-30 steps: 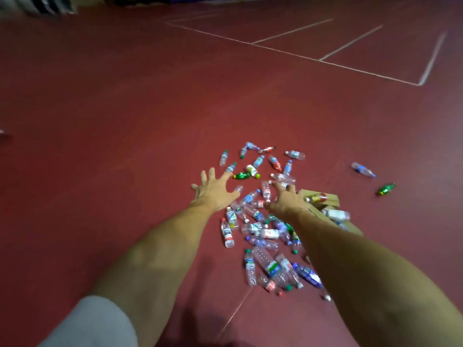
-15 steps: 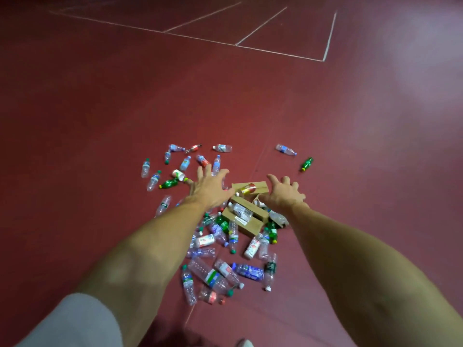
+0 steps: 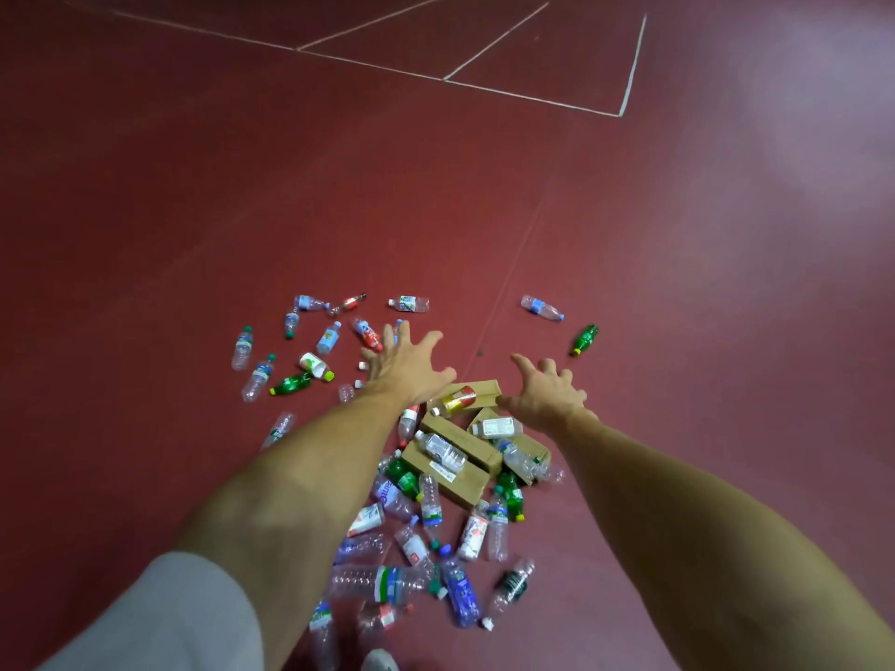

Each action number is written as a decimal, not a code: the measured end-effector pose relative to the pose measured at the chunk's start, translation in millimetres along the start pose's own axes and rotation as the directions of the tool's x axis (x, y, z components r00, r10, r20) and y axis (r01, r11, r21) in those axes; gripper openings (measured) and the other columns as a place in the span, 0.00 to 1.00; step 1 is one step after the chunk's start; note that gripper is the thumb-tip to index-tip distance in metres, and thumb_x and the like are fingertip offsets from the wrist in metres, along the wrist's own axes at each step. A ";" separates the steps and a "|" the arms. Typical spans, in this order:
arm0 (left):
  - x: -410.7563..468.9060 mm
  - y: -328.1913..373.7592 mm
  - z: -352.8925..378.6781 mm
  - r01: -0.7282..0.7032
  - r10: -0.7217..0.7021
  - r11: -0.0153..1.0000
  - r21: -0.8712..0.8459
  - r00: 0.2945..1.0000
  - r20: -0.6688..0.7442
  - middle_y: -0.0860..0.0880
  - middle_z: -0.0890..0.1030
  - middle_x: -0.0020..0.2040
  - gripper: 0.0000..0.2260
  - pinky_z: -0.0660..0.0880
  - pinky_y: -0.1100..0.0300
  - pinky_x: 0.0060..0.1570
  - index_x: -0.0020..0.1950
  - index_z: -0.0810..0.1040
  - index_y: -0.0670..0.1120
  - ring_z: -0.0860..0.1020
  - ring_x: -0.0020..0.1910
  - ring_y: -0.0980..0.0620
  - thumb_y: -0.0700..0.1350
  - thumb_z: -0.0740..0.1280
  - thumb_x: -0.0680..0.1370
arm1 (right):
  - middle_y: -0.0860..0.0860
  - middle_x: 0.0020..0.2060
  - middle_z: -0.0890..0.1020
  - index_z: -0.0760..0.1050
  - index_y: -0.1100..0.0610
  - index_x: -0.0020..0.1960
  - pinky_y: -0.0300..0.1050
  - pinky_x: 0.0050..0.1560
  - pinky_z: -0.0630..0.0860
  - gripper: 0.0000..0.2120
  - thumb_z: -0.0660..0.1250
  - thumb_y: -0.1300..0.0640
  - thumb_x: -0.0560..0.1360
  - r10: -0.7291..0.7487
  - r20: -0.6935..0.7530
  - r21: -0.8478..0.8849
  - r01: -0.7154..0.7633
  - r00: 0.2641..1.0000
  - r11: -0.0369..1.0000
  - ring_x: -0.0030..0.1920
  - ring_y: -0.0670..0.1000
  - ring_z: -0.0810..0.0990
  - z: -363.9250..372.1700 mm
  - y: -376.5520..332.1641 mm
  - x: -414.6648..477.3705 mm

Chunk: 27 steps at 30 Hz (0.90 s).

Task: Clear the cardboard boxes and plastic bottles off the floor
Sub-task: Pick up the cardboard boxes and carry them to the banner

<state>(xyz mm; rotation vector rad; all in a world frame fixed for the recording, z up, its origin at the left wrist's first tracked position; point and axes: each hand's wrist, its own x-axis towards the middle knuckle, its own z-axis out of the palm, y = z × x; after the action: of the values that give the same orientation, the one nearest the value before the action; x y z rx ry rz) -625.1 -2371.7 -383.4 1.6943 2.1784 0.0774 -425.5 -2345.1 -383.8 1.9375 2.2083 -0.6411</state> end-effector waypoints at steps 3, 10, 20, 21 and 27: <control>38.3 11.7 -3.8 0.022 -0.022 1.000 -0.006 1.000 -0.007 0.42 0.49 0.82 0.30 0.53 0.31 0.72 0.78 0.60 0.60 0.46 0.80 0.39 0.61 0.63 0.77 | 0.55 0.76 0.61 0.51 0.41 0.80 0.67 0.69 0.65 0.38 0.65 0.36 0.76 -0.023 0.011 -0.011 0.023 1.000 1.000 0.73 0.62 0.61 -12.7 7.8 39.2; 113.8 64.2 12.7 0.127 -0.128 0.991 -0.034 0.991 -0.034 0.42 0.49 0.82 0.30 0.48 0.33 0.73 0.78 0.60 0.60 0.46 0.80 0.40 0.61 0.63 0.77 | 0.55 0.76 0.61 0.51 0.42 0.80 0.65 0.69 0.64 0.38 0.66 0.38 0.76 -0.151 0.052 -0.069 0.154 0.987 0.986 0.73 0.62 0.61 -46.8 43.8 156.2; 146.8 130.1 29.0 0.456 -0.463 0.881 -0.123 0.886 -0.033 0.43 0.49 0.82 0.29 0.50 0.33 0.73 0.77 0.59 0.62 0.46 0.80 0.40 0.62 0.63 0.77 | 0.55 0.73 0.63 0.53 0.42 0.79 0.64 0.65 0.69 0.37 0.66 0.39 0.75 -0.378 0.191 -0.144 0.407 0.906 0.902 0.71 0.62 0.64 -91.5 68.3 253.9; 149.0 133.1 26.8 0.471 -0.480 0.872 -0.132 0.877 -0.041 0.43 0.49 0.82 0.30 0.50 0.32 0.73 0.77 0.59 0.62 0.45 0.80 0.40 0.62 0.63 0.77 | 0.55 0.73 0.63 0.53 0.43 0.80 0.65 0.65 0.69 0.37 0.66 0.39 0.75 -0.400 0.196 -0.141 0.430 0.895 0.892 0.71 0.62 0.63 -94.0 66.4 258.5; 155.4 131.8 21.6 0.521 -0.543 0.833 -0.184 0.835 -0.090 0.45 0.49 0.82 0.29 0.51 0.32 0.72 0.76 0.60 0.62 0.44 0.80 0.41 0.64 0.63 0.76 | 0.55 0.75 0.61 0.53 0.42 0.79 0.67 0.66 0.68 0.37 0.65 0.40 0.75 -0.471 0.246 -0.139 0.512 0.847 0.848 0.72 0.62 0.62 -92.0 49.2 272.8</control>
<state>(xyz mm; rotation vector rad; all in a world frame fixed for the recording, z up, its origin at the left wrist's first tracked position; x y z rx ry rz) -527.8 -2193.1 -408.2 0.9701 2.5958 0.2099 -406.4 -2055.2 -413.6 1.1438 2.5305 -0.6121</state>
